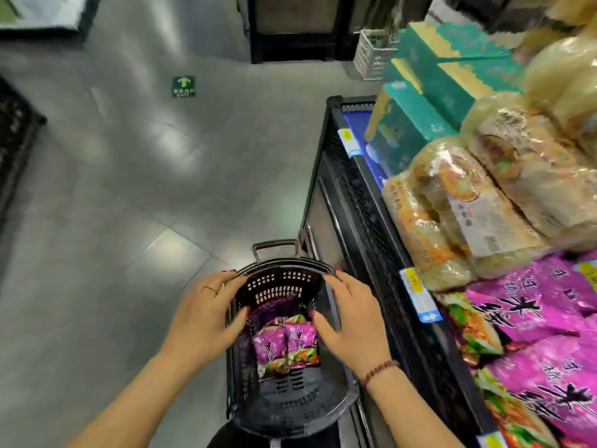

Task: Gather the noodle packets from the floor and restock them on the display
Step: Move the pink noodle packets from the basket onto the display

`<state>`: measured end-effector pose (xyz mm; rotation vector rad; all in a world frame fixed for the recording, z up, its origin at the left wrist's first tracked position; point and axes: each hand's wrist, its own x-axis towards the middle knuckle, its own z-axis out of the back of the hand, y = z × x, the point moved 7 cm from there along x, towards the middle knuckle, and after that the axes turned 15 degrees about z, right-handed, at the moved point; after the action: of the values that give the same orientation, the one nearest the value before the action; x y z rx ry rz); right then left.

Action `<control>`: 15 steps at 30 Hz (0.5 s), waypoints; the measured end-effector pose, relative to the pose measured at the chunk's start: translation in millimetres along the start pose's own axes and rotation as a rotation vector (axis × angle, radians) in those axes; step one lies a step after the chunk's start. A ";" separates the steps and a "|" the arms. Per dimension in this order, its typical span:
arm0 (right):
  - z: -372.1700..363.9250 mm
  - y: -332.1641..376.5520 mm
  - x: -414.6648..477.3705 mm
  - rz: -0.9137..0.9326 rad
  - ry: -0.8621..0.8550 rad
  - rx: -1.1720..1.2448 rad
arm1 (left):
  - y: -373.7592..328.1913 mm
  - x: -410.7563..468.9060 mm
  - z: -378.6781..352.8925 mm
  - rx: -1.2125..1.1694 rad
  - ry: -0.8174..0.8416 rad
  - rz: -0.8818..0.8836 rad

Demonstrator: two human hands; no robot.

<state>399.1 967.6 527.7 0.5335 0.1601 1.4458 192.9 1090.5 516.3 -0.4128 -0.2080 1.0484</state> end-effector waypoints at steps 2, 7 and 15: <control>-30.3 -15.6 3.1 -0.043 0.056 0.058 | 20.5 -0.6 -18.2 -0.020 0.021 0.071; -118.6 -72.0 -6.6 -0.191 0.162 0.255 | 63.9 3.4 -102.6 -0.137 0.148 0.220; -276.3 -155.3 -46.0 -0.348 0.269 0.403 | 131.1 -20.0 -306.6 -0.308 0.413 0.585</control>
<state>416.8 987.2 208.4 0.5998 0.7349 1.1391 189.0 1058.9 183.7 -0.9971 0.1364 1.4777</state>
